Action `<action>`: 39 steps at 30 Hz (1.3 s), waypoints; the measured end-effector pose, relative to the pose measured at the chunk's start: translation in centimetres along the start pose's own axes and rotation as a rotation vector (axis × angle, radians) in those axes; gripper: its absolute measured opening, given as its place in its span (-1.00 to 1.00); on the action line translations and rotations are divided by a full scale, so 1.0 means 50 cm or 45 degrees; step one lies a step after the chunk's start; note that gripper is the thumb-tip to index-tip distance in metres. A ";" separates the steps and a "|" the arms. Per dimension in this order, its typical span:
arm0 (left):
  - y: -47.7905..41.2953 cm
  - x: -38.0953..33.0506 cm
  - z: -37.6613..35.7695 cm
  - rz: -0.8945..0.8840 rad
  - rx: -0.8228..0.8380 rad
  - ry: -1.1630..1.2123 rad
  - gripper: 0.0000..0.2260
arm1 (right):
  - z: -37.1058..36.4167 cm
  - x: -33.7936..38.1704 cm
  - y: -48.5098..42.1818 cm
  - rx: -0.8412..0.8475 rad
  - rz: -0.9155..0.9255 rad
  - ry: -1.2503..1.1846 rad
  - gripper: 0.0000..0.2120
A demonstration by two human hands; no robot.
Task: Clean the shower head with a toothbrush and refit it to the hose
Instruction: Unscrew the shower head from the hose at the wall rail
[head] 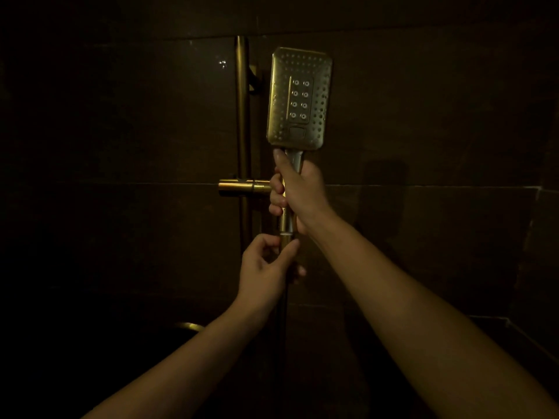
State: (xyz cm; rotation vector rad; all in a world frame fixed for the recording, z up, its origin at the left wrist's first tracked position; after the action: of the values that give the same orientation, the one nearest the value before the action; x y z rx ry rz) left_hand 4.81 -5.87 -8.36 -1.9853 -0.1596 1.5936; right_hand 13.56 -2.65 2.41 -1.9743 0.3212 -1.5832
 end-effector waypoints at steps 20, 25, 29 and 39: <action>0.010 0.028 -0.011 -0.076 -0.244 -0.195 -0.86 | 0.006 -0.015 0.005 0.010 0.015 0.020 -0.78; -0.006 0.021 0.017 0.148 0.185 0.174 -0.83 | 0.016 -0.012 0.002 -0.018 -0.006 0.030 -0.78; -0.014 0.004 0.048 0.274 0.409 0.196 -0.74 | 0.019 -0.013 0.002 -0.010 -0.009 0.035 -0.77; -0.033 -0.031 0.049 0.177 0.104 -0.585 -0.73 | 0.020 -0.035 0.000 0.005 -0.015 0.062 -0.78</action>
State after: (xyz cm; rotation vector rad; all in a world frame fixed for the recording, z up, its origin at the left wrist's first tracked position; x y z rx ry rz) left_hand 2.55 -4.30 -6.48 -1.5700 -0.1327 2.0928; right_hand 14.04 -1.46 0.87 -1.9409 0.3261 -1.6398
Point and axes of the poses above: each hand's wrist, its own y-axis away from the middle knuckle, its own z-axis out of the back of the hand, x = y × z, the point moved 1 cm from there along -y, towards the middle knuckle, and after that the axes turned 8 degrees about x, right-handed, at the moved point
